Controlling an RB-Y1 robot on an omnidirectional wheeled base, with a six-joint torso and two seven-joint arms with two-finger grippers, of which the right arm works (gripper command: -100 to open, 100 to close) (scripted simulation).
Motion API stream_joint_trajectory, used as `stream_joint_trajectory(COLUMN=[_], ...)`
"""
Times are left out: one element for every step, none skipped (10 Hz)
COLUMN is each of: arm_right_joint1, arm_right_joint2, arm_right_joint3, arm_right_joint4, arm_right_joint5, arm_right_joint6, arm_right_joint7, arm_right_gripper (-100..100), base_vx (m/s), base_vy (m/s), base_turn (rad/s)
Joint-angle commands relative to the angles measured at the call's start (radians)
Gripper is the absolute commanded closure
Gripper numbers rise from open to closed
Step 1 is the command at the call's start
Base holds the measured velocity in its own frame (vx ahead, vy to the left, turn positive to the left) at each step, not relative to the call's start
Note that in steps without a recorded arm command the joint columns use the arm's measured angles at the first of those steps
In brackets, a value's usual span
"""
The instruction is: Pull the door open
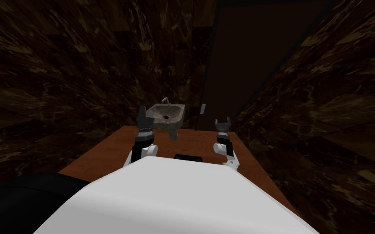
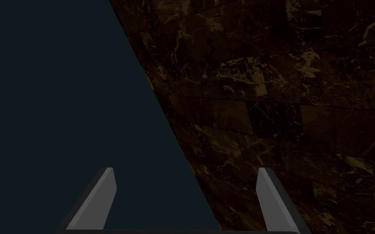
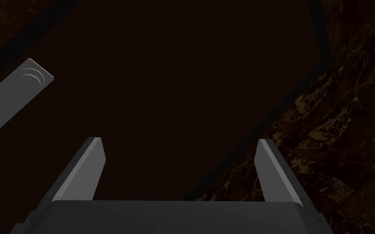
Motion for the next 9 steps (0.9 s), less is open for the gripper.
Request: stream_joint_trajectory(arm_right_joint1=[-0.014,-0.025,-0.035,-0.046,-0.056,-0.067,-0.077,-0.087,-0.097], arm_right_joint2=[-0.003,-0.004,-0.004,-0.005,-0.005,-0.005,-0.006,-0.005,-0.005], arm_right_joint3=[-0.005,-0.008,-0.011,-0.015,-0.018,-0.021,-0.025,-0.028,-0.031], arm_right_joint4=[0.034,0.055,0.075,0.096,0.117,0.138,0.159,0.179,0.200], arm_right_joint5=[-0.020,-0.031,-0.043,-0.055,-0.067,-0.079,-0.091,-0.102,-0.113], arm_right_joint6=[0.003,0.005,0.008,0.010,0.012,0.015,0.017,0.019,0.022], arm_right_joint7=[-0.033,-0.052,-0.070,-0.089,-0.107,-0.126,-0.145,-0.163,-0.181], arm_right_gripper=[-100,-100,-100,-100,-100,-100,-100,-100,-100], base_vx=[0.085,0.086,0.088,0.086,0.093,0.094,0.086,0.085,0.085], base_vy=[-0.052,-0.031,-0.021,-0.040,-0.055,-0.058,-0.064,-0.065,-0.059], base_turn=[0.128,0.122,0.100,0.096,0.146,0.116,0.110,0.116,0.107])
